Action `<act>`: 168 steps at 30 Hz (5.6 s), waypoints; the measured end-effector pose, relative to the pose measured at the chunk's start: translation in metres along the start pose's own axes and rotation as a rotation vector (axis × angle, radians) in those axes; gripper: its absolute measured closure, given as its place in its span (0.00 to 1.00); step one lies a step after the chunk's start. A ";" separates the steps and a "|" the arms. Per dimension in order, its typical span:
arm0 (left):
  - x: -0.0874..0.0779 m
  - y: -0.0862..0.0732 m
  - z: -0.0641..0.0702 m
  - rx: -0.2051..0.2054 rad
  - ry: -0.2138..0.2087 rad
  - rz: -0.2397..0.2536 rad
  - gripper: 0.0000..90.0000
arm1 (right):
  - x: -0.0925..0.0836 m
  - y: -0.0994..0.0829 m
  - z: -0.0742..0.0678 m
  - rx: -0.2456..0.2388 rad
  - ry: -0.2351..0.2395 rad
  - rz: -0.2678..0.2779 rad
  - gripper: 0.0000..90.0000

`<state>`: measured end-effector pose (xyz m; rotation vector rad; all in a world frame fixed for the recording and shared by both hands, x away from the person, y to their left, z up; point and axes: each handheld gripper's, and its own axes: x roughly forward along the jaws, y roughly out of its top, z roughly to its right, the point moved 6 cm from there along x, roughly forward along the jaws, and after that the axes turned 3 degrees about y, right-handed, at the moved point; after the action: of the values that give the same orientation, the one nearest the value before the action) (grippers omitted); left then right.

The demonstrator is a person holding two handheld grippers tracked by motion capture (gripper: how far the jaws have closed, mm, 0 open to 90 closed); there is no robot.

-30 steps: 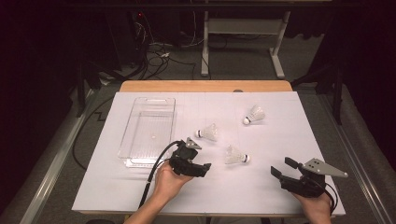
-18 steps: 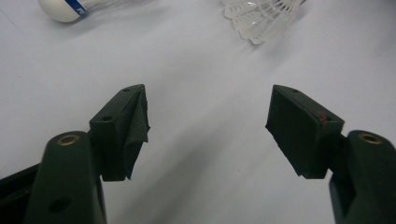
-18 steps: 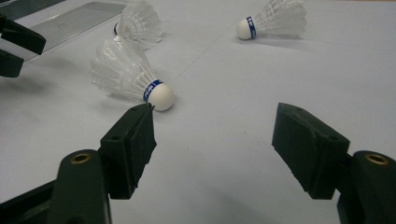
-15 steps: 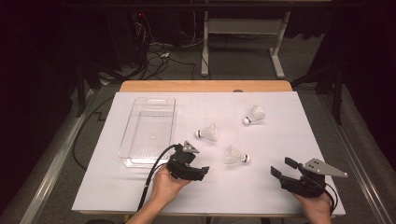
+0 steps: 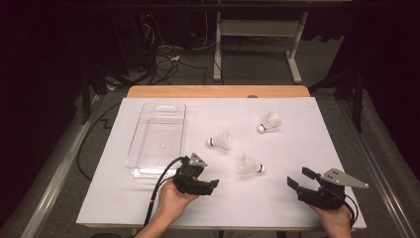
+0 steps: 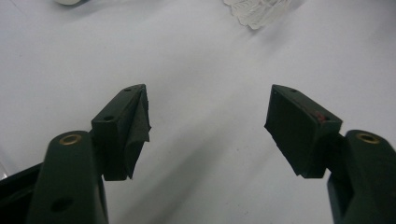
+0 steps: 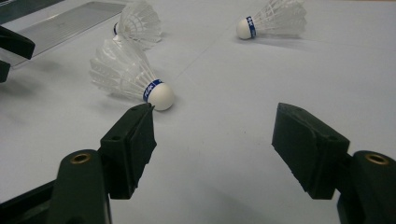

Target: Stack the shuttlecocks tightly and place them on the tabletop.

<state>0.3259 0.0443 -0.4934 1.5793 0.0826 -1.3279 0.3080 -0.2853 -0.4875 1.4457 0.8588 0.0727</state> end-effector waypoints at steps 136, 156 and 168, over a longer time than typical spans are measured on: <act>-0.095 -0.099 -0.075 -0.146 0.190 0.208 0.35 | 0.002 0.000 0.001 0.009 -0.013 -0.012 0.33; -0.107 -0.110 -0.090 -0.175 0.230 0.249 0.35 | 0.005 0.004 -0.006 -0.013 -0.011 -0.030 0.33; -0.114 -0.116 -0.100 -0.207 0.248 0.281 0.34 | 0.014 0.013 -0.017 -0.016 0.004 -0.032 0.33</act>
<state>0.2792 0.2296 -0.4941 1.5090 0.1407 -0.8749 0.3150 -0.2614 -0.4809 1.4170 0.8827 0.0581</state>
